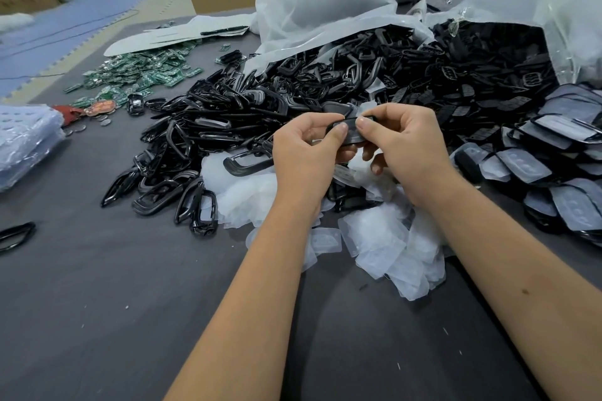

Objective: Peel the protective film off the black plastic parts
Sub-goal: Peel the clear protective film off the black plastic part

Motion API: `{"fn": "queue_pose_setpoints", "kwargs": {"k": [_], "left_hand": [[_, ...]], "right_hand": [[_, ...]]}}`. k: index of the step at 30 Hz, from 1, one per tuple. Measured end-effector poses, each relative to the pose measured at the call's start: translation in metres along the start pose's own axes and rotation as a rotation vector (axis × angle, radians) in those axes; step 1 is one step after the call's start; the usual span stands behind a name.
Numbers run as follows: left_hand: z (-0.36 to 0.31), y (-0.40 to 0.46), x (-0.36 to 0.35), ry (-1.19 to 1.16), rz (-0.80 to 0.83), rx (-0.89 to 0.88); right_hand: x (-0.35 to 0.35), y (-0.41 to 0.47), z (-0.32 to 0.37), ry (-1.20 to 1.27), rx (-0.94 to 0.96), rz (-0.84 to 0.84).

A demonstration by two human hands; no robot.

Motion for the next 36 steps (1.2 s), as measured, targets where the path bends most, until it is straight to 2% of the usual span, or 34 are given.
{"fn": "queue_pose_setpoints", "kwargs": {"k": [8,13,19,25,32,36], "left_hand": [[-0.002,0.001,0.002,0.062,-0.023,-0.019],[-0.003,0.001,0.004,0.039,-0.02,-0.003],[-0.006,0.0,0.005,-0.007,0.039,0.031],[-0.007,0.0,0.008,-0.018,0.102,0.079],[-0.01,-0.001,0.012,0.098,0.16,0.018],[-0.012,-0.001,0.013,0.055,0.157,0.06]], "right_hand": [[0.001,0.001,0.0,-0.063,-0.002,0.029],[0.001,0.001,0.001,-0.016,-0.01,0.012],[0.005,0.001,-0.001,-0.192,0.077,0.0],[0.006,0.0,0.002,-0.191,0.062,0.038],[0.01,0.0,0.005,-0.158,0.082,0.044],[0.012,0.001,0.005,-0.127,0.073,0.079]]}}
Point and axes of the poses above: each hand's wrist, its own y-axis towards the middle knuckle, its own x-axis out of the back of the hand, z = x × y, the point moved 1 cm from there along y, towards the middle knuckle, and after that the axes turned 8 degrees about y, right-handed, at the moved point
